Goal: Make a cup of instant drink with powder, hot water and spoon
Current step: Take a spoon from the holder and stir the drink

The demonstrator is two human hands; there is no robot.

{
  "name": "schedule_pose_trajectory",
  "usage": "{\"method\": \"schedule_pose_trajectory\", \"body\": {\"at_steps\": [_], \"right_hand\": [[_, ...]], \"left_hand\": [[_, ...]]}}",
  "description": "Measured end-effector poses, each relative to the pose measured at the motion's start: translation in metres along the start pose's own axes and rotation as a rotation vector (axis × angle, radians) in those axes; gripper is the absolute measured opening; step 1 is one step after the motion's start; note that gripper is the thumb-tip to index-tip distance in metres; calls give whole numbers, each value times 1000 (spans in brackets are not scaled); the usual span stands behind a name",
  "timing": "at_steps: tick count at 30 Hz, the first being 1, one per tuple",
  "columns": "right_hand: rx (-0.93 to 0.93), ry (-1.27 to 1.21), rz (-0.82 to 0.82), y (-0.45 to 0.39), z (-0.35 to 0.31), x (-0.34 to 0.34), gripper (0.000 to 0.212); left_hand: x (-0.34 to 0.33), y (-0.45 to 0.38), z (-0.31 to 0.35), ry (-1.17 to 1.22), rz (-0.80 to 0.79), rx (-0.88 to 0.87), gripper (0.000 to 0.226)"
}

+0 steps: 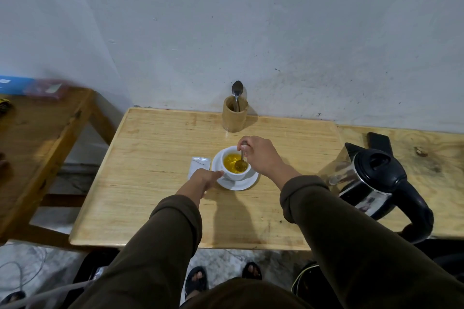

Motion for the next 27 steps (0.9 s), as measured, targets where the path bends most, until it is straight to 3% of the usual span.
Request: {"method": "schedule_pose_trajectory", "body": {"at_steps": [10,17,27], "right_hand": [[27,-143,-4,3,0,-4,22],[14,-7,26,0,3,0,23],[29,-134,-8,4,-2,-3,22]], "left_hand": [[0,-2,-1,1,0,-9,62],[0,-2,-1,5,1,-4,62],[0,-4,-1,16,-14,-13,62]]}}
Point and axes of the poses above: each hand's wrist, its own y-axis away from the middle knuckle, its own x-axis out of the back of the hand, z = x × y, the point moved 5 cm from there along -y, towards the middle knuckle, and after that the axes turned 4 degrees about -z, right-handed, at the moved point
